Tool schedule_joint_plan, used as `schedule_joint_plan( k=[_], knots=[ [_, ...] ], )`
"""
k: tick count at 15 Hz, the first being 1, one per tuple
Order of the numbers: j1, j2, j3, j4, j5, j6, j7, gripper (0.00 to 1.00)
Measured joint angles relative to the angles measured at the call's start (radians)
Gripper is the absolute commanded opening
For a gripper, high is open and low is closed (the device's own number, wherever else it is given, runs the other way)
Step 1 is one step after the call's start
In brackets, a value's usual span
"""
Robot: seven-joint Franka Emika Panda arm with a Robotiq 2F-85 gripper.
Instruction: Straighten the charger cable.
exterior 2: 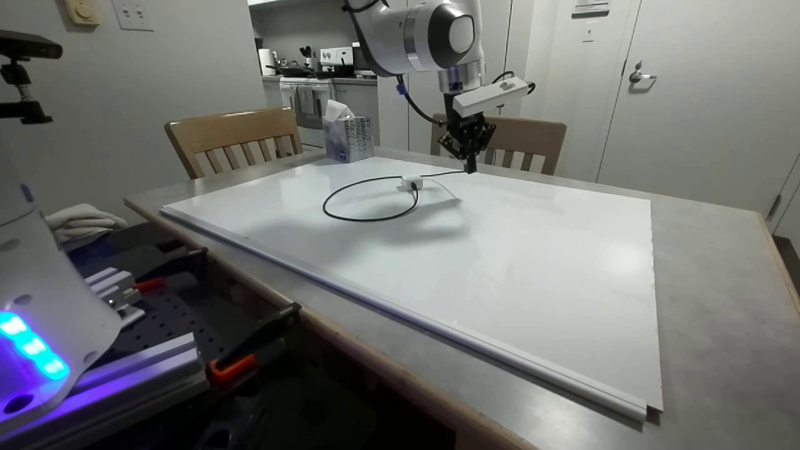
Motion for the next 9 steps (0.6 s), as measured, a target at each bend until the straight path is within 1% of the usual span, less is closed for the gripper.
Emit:
schedule_joint_plan(
  k=[3, 4, 6, 8, 9],
  knots=[
    [-0.007, 0.006, 0.033, 0.041, 0.003, 0.049, -0.128, 0.02],
    [-0.011, 0.012, 0.051, 0.059, 0.009, 0.061, -0.168, 0.08],
    [-0.028, 0.035, 0.099, 0.107, 0.032, 0.068, -0.255, 0.08],
    [-0.033, 0.052, 0.113, 0.133, 0.036, 0.068, -0.277, 0.08],
    [-0.035, 0.057, 0.114, 0.136, 0.036, 0.069, -0.28, 0.02]
  ],
)
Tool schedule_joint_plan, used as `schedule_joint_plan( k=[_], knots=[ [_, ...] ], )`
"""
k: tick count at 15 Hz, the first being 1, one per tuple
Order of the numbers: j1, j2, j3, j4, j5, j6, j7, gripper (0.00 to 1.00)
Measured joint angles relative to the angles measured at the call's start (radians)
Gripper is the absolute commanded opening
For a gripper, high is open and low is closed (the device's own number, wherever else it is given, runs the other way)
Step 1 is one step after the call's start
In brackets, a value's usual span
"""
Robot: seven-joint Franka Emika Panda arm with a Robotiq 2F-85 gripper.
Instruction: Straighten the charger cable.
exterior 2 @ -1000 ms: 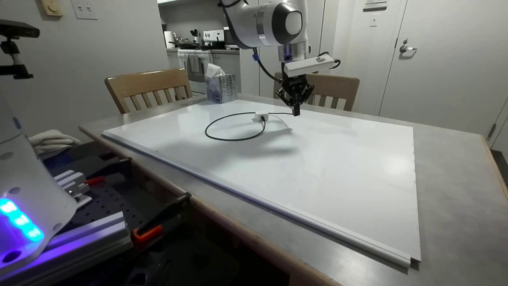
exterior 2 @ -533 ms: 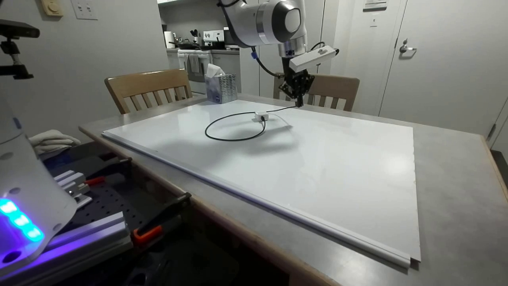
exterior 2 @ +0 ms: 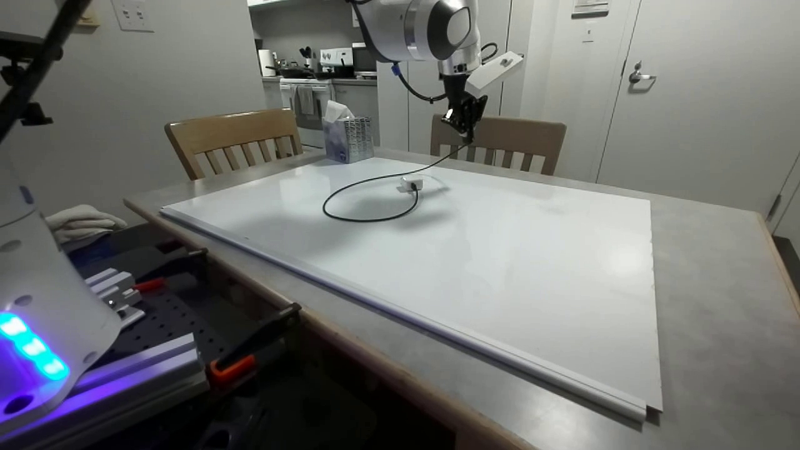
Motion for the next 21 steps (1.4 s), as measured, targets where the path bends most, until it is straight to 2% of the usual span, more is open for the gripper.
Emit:
schedule_joint_plan(
  k=[4, 10, 11, 15, 16, 19, 21],
  knots=[
    [0.013, 0.003, -0.002, 0.009, 0.0, -0.005, -0.019, 0.02],
    [0.064, 0.02, 0.038, 0.081, 0.001, -0.027, -0.143, 0.02],
    [0.072, 0.031, 0.048, 0.1, 0.002, -0.028, -0.166, 0.08],
    [0.089, 0.062, 0.067, 0.153, 0.009, -0.038, -0.212, 0.08],
    [0.088, 0.064, 0.067, 0.157, 0.009, -0.039, -0.214, 0.02],
    [0.091, 0.069, 0.065, 0.161, 0.016, -0.039, -0.216, 0.02],
    [0.09, 0.076, 0.083, 0.167, 0.027, -0.041, -0.261, 0.02]
  ],
)
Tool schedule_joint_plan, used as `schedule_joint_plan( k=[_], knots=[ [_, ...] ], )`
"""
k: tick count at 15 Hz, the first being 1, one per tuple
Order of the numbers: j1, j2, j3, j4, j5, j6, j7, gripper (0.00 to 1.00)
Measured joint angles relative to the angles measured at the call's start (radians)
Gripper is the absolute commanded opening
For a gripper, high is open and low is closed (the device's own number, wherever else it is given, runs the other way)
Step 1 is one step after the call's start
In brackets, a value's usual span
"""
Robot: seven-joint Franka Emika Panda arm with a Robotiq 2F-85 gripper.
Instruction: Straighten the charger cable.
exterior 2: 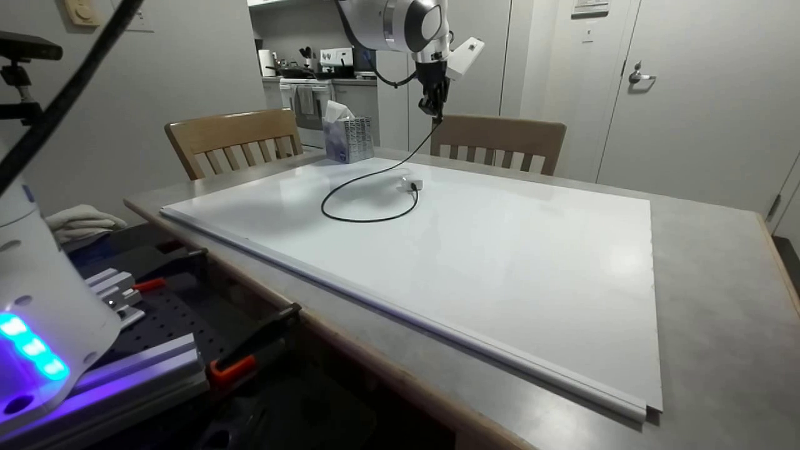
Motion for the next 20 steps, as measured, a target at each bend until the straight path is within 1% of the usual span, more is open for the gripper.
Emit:
schedule_joint_plan(
  k=[6, 7, 8, 9, 10, 13, 14, 17, 20],
  knots=[
    [-0.032, 0.062, 0.164, 0.07, 0.113, -0.034, -0.334, 0.02],
    [-0.038, 0.077, 0.193, 0.088, 0.136, -0.054, -0.397, 0.02],
    [-0.044, 0.092, 0.218, 0.105, 0.159, -0.084, -0.458, 0.08],
    [-0.048, 0.105, 0.239, 0.124, 0.185, -0.128, -0.52, 0.08],
    [-0.051, 0.113, 0.248, 0.135, 0.199, -0.154, -0.555, 0.08],
    [-0.055, 0.124, 0.256, 0.152, 0.202, -0.174, -0.578, 0.08],
    [-0.056, 0.127, 0.257, 0.154, 0.202, -0.174, -0.579, 0.02],
    [-0.045, 0.128, 0.247, 0.155, 0.22, -0.182, -0.585, 0.02],
    [-0.029, 0.128, 0.247, 0.153, 0.258, -0.239, -0.612, 0.02]
  ],
)
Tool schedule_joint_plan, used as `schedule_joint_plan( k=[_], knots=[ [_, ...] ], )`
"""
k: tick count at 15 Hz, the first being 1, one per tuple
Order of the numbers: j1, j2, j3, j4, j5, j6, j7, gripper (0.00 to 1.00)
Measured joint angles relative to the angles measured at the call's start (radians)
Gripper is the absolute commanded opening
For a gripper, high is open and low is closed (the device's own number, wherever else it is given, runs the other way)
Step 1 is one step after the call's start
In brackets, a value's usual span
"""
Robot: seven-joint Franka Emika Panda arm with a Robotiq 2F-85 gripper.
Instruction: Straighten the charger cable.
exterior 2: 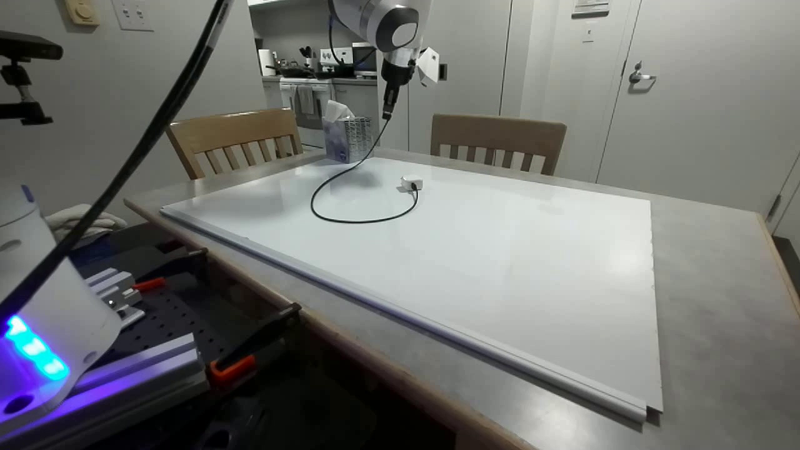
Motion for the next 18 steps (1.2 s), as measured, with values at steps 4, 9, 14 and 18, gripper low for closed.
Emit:
schedule_joint_plan(
  k=[4, 9, 14, 18],
  knots=[
    [0.008, -0.002, 0.0, -0.008, 0.05, -0.072, -0.054, 0.02],
    [0.01, -0.011, 0.002, -0.007, 0.112, -0.322, -0.227, 0.02],
    [0.031, -0.021, -0.023, 0.009, 0.133, -0.497, -0.366, 0.08],
    [0.044, -0.024, -0.039, 0.012, 0.145, -0.501, -0.371, 0.02]
  ],
)
